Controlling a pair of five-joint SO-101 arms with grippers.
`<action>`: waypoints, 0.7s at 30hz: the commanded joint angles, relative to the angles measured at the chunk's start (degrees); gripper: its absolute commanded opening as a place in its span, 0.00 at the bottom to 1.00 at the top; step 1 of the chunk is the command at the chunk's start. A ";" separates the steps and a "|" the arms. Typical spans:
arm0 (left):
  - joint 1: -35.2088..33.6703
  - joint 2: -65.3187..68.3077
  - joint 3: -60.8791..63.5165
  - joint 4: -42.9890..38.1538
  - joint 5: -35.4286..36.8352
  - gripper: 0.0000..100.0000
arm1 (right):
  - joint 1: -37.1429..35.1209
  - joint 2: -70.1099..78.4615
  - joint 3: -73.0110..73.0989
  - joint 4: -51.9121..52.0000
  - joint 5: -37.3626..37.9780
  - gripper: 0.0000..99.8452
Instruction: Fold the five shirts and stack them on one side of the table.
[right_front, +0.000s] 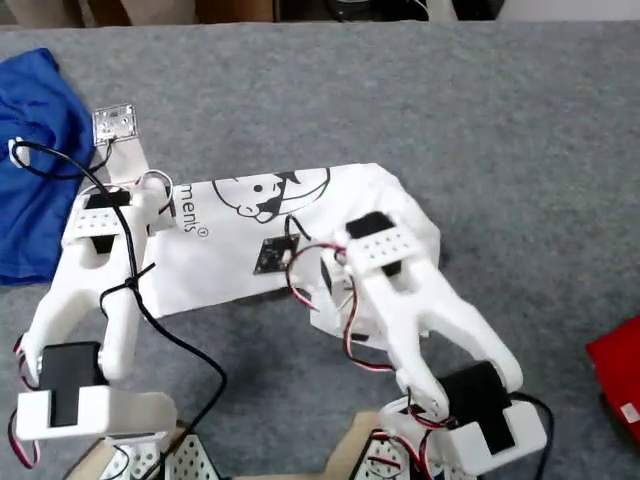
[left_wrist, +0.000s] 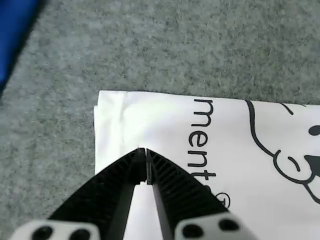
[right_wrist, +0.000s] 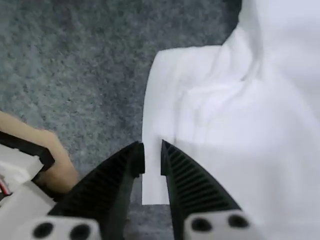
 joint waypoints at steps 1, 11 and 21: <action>-0.62 -1.63 -0.18 -0.79 0.62 0.02 | -1.27 -2.86 1.98 -3.34 -1.32 0.08; -0.88 2.15 -2.37 -0.79 0.53 0.02 | -1.01 -3.56 -1.71 1.14 -1.67 0.09; -0.88 2.86 -2.99 -0.79 0.53 0.02 | 2.59 -8.04 -4.00 1.58 -3.16 0.15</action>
